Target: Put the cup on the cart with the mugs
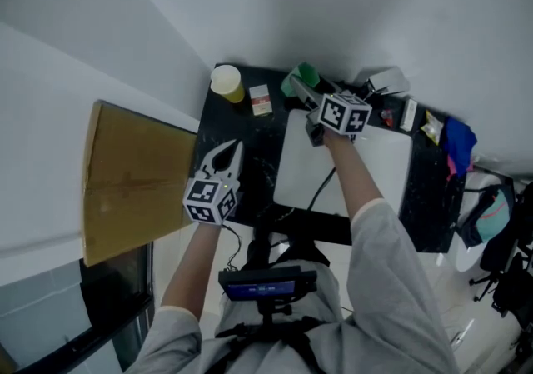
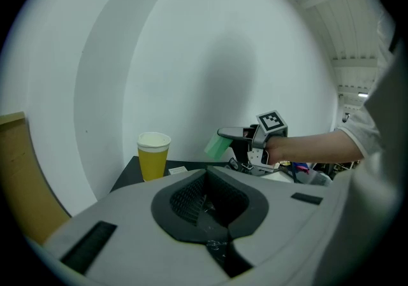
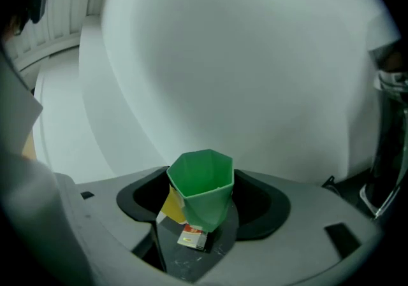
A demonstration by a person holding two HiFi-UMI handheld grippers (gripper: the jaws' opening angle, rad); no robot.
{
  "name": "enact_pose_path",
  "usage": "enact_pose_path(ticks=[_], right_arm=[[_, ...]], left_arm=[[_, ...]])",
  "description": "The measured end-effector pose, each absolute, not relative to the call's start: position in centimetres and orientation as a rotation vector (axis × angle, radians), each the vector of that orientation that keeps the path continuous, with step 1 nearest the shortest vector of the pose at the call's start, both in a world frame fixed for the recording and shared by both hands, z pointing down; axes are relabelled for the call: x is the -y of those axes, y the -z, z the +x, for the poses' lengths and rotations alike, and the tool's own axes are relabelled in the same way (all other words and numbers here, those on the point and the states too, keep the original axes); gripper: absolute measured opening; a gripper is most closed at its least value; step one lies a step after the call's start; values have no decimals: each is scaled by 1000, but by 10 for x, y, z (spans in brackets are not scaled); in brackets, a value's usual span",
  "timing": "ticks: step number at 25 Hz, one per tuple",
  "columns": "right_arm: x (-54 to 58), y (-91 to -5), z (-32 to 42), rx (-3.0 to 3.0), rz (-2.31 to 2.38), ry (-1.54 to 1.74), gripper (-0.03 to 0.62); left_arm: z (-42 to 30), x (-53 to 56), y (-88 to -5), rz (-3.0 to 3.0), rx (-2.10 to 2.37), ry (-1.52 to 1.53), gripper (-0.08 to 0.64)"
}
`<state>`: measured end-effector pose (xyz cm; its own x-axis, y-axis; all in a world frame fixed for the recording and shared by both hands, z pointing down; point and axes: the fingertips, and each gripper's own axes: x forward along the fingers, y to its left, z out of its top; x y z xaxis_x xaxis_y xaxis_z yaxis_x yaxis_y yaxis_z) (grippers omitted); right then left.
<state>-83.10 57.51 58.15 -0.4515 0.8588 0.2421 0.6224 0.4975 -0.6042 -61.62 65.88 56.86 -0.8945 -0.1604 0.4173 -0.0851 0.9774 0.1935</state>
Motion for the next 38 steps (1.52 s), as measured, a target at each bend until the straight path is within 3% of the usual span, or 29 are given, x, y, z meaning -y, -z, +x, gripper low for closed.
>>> enact_pose_path(ticks=[13,22,26,38], right_arm=[[-514,-533,-770,2185,-996,-1136,318],[-458,-520,-702,2276,-872,-1249,318],[-439,-504,-663,2203,-865,-1512,318],[-307,-498,-540,2412,-551,-1646,318]], left_arm=[[-593,-661,-549,301,2721,213,6],[-572,-655,-527,442,2750,141,6],[-563,-637,-513,563,2749,87,6],[-530,-528,-509,960,2685,-26,6]])
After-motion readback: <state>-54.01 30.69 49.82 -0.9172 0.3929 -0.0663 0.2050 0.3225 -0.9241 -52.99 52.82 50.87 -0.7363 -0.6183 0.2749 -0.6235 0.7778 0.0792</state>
